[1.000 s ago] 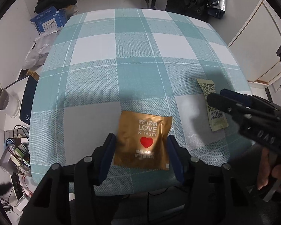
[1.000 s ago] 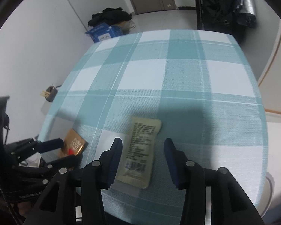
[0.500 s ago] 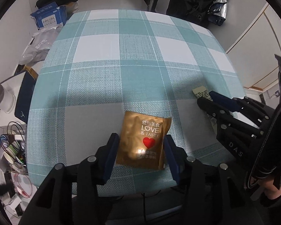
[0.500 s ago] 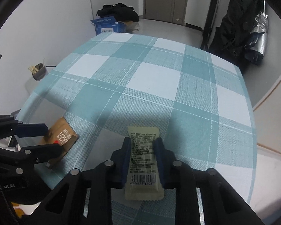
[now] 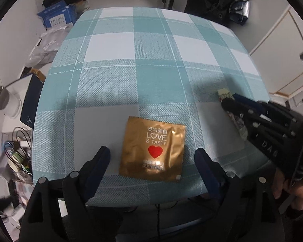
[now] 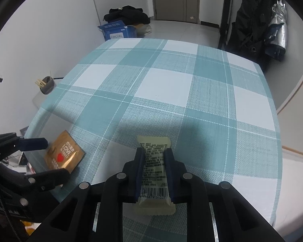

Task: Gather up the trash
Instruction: 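Lower the left tool toward the small brown packet while the right tool holds the wrapper, then close the left tool on the small brown packet and lift it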

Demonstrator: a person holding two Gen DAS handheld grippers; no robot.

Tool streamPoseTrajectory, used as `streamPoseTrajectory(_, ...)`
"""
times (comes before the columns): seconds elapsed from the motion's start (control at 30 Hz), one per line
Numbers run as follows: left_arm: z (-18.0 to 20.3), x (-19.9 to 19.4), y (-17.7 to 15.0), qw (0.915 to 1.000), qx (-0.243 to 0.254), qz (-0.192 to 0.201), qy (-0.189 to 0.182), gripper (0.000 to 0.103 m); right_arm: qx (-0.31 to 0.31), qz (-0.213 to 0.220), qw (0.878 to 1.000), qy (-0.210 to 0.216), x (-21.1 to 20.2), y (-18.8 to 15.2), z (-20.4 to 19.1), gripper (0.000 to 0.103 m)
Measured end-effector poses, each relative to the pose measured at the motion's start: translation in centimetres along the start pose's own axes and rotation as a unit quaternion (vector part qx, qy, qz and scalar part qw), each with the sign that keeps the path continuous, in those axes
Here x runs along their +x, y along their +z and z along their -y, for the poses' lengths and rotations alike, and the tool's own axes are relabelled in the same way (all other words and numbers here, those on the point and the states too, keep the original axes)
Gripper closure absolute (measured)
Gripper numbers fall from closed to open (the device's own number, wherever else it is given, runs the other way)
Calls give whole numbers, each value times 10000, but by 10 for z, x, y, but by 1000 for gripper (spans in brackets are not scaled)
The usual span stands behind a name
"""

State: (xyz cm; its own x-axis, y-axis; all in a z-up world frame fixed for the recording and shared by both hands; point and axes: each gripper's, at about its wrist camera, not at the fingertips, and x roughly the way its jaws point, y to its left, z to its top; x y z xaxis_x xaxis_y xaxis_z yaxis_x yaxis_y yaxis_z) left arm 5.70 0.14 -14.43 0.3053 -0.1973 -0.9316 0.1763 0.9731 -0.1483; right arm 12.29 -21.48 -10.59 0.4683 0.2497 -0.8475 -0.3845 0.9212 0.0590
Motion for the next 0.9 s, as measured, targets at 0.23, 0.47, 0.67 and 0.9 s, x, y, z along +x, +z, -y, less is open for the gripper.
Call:
streamPoseTrajectory(0.23, 19, 14, -4, 9967, 581, -137, 555, 3, 111, 71, 9998, 119, -4, 3, 4, 84)
streamPoseTrajectory(0.47, 7, 4, 1, 9975, 365, 39, 604, 46, 298, 120, 9992, 229, -9, 5, 14, 85)
streamPoseTrajectory(0.67, 3, 3, 3, 9977, 357, 40, 578, 59, 614, 129, 9972, 396, -14, 7, 27, 84)
streamPoseTrajectory(0.9, 0, 3, 4, 9989, 109, 117, 437, 67, 810, 227, 9952, 494, -24, 6, 34, 84)
